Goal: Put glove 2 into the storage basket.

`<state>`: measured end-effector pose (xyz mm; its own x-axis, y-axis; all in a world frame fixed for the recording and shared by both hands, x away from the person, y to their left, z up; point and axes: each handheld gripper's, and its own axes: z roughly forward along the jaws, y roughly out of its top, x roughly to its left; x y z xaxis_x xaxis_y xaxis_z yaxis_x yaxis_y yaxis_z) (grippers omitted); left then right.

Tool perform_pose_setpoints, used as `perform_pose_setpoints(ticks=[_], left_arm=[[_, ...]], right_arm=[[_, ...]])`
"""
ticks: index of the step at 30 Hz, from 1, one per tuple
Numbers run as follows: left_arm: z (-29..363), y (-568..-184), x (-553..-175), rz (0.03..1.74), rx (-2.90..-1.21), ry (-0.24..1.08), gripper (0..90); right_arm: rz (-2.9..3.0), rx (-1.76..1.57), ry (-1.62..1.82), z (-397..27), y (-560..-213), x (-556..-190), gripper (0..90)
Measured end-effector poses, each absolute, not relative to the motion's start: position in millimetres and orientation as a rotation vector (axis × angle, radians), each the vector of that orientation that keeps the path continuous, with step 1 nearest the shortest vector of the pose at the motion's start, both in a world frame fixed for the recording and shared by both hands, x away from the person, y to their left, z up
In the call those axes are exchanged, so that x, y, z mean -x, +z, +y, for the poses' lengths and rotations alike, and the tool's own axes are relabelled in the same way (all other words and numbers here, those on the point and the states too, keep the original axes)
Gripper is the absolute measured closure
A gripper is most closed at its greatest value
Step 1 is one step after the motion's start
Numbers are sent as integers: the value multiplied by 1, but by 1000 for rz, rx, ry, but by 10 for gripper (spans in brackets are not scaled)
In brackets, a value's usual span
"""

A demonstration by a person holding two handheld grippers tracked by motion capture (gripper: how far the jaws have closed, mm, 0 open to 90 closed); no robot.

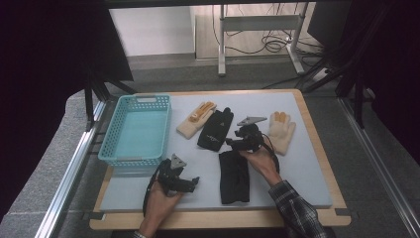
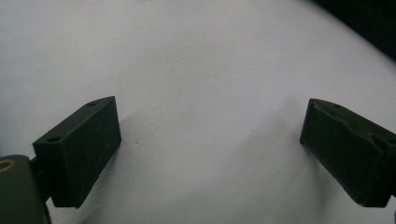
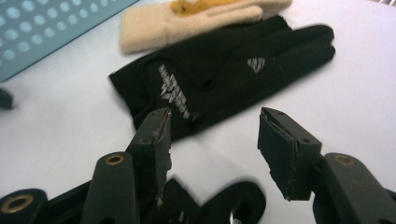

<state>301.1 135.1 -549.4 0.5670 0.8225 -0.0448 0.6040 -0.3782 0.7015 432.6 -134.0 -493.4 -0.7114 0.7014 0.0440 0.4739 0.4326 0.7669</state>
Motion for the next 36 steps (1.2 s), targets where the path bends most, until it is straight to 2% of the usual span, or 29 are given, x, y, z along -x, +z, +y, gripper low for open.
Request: perform_pose_setpoints(ticks=[10, 19, 23, 29, 31, 36], left_arm=[[135, -549, -301, 1137, -2114, 408, 55], [135, -550, -301, 1137, -2112, 409, 55], [135, -550, -301, 1137, -2112, 409, 55], [135, -550, -301, 1137, -2112, 409, 55], [135, -550, -301, 1137, -2112, 409, 55], [135, -550, -301, 1137, -2112, 409, 55]], right_arm=[[2434, -1000, 1147, -109, -499, -480, 445], [2453, -1043, 1124, -85, -517, -510, 279], [2473, -1023, 1038, -78, -526, -518, 273], [2490, -1017, 1021, -74, -528, -519, 450], [2490, -1026, 1026, -73, -528, -518, 550], [2481, -1070, 1016, -73, -526, -518, 733]])
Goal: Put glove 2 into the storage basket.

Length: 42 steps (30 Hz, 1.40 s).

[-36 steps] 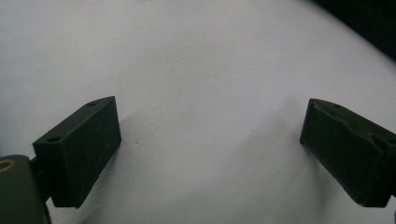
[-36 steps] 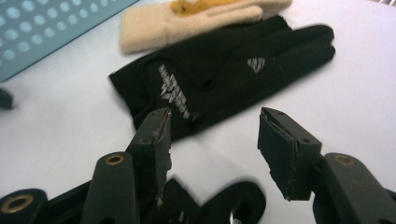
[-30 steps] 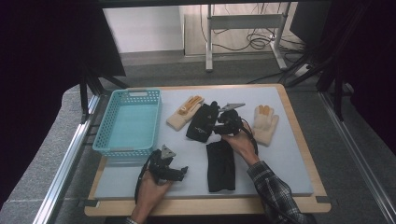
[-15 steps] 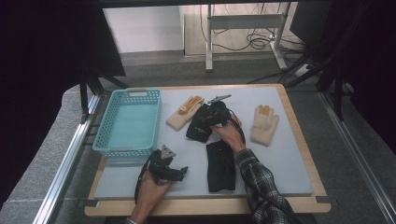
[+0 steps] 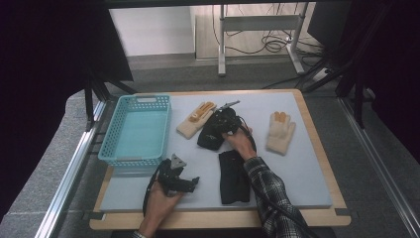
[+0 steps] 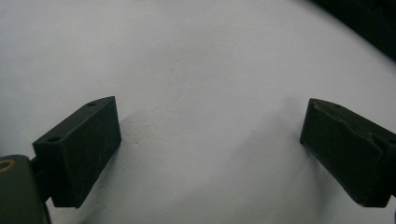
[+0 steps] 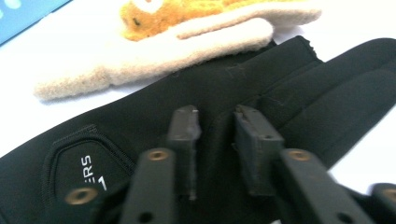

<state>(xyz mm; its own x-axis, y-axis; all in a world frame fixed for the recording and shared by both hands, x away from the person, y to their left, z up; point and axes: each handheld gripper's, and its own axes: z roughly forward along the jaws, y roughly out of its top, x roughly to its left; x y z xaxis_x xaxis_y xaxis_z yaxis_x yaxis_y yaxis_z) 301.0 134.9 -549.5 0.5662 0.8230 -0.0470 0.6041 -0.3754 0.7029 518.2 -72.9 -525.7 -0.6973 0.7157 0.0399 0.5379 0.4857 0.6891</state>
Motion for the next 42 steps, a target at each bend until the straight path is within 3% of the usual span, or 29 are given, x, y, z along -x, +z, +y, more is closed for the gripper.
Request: perform_pose_setpoints(ticks=[9, 26, 42], left_arm=[[135, -550, -301, 1137, -2112, 409, 55], [135, -549, -301, 1140, -2113, 407, 55], [135, -550, -301, 1136, -2110, 410, 55]], right_arm=[[2468, -1069, 996, -72, -521, -515, 866], [2446, -1050, 1067, -107, -471, -500, 870], [2581, -865, 1171, -136, -431, -442, 869]])
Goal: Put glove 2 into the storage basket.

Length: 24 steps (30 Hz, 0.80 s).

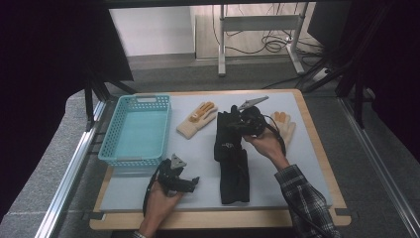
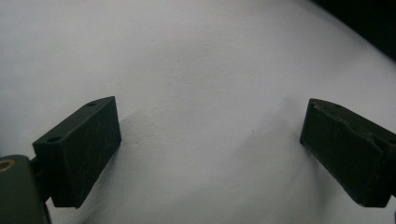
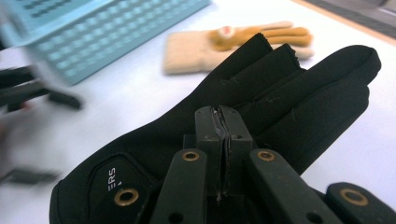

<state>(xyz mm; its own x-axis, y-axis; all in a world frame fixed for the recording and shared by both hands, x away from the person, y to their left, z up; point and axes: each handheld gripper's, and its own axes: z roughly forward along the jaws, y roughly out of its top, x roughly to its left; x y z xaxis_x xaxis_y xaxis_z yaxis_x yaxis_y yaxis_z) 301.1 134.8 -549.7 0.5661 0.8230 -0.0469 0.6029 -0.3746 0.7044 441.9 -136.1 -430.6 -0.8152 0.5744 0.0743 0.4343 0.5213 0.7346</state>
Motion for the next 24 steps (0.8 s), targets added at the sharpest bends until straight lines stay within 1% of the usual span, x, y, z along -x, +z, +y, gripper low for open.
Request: perform_pose_setpoints(ticks=[1, 3, 4, 5, 7, 13, 16, 24], left_arm=[[135, -550, -301, 1136, -2112, 410, 55], [135, -549, -301, 1136, -2114, 410, 55], [135, -549, -301, 1135, -2115, 411, 55], [135, -549, -301, 1134, -2115, 411, 55], [135, -549, -301, 1137, -2112, 410, 55], [135, -549, -301, 1138, -2112, 411, 55], [135, -549, -301, 1138, -2112, 411, 55], [135, -550, -301, 1137, -2109, 413, 55]], right_arm=[[2603, -830, 1188, -141, -427, -432, 869], [2618, -816, 1194, -143, -426, -426, 869], [2639, -795, 1200, -149, -422, -413, 869], [2639, -795, 1200, -149, -422, -413, 869], [2651, -767, 1209, -154, -420, -400, 868], [2679, -711, 1222, -168, -421, -364, 868], [2695, -703, 1215, -169, -428, -354, 868], [2728, -696, 1186, -166, -448, -349, 868]])
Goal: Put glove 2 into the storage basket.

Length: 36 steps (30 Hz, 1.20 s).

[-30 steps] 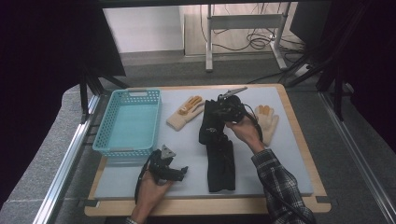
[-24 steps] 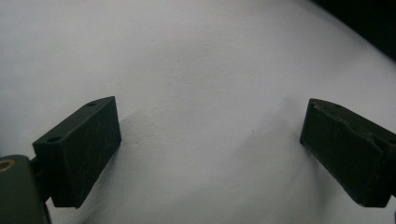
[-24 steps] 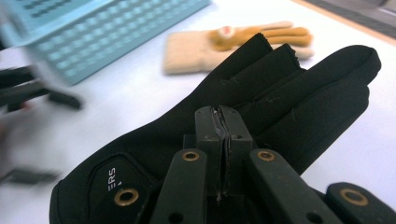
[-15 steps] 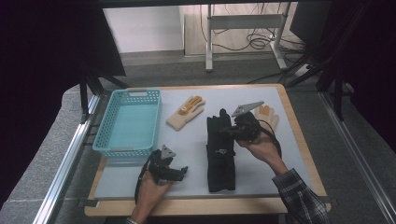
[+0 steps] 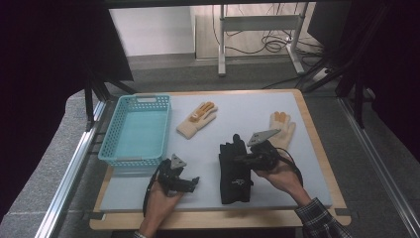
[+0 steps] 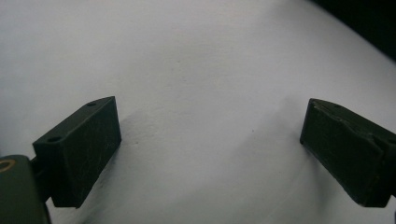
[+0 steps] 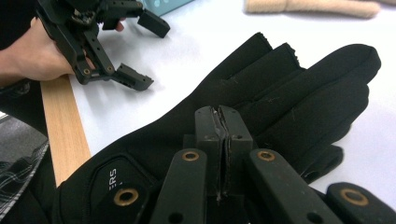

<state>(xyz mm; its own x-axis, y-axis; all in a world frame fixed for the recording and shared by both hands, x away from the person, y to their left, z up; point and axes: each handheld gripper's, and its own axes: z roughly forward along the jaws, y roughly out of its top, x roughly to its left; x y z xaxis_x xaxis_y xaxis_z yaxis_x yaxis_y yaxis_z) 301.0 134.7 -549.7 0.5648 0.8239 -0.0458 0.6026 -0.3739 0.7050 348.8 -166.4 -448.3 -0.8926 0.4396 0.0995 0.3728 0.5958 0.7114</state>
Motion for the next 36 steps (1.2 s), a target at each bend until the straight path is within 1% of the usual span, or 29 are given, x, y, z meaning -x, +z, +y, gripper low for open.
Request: perform_pose_setpoints(ticks=[15, 22, 23, 24, 25, 26, 29, 32, 33, 35, 36], left_arm=[[135, -549, -301, 1138, -2112, 414, 56], [135, -549, -301, 1138, -2114, 411, 56], [135, -549, -301, 1138, -2114, 411, 55], [135, -549, -301, 1138, -2113, 411, 55], [135, -550, -301, 1140, -2110, 412, 56], [135, -550, -301, 1140, -2110, 412, 55], [135, -550, -301, 1140, -2110, 412, 56], [135, -549, -301, 1141, -2111, 413, 56], [134, -549, -301, 1140, -2112, 413, 56], [134, -549, -301, 1141, -2112, 413, 57], [134, -549, -301, 1141, -2113, 414, 57]], right_arm=[[2730, -691, 1105, -161, -483, -354, 864], [2722, -717, 1071, -156, -500, -350, 830], [2715, -726, 1080, -156, -500, -349, 803], [2715, -726, 1080, -156, -500, -349, 803], [2703, -728, 1091, -158, -497, -348, 747], [2703, -728, 1091, -158, -497, -348, 747], [2671, -734, 1109, -163, -489, -345, 684], [2632, -770, 1128, -173, -484, -345, 621], [2606, -811, 1138, -182, -484, -345, 578], [2586, -851, 1129, -189, -485, -344, 549], [2586, -851, 1129, -189, -485, -344, 549]])
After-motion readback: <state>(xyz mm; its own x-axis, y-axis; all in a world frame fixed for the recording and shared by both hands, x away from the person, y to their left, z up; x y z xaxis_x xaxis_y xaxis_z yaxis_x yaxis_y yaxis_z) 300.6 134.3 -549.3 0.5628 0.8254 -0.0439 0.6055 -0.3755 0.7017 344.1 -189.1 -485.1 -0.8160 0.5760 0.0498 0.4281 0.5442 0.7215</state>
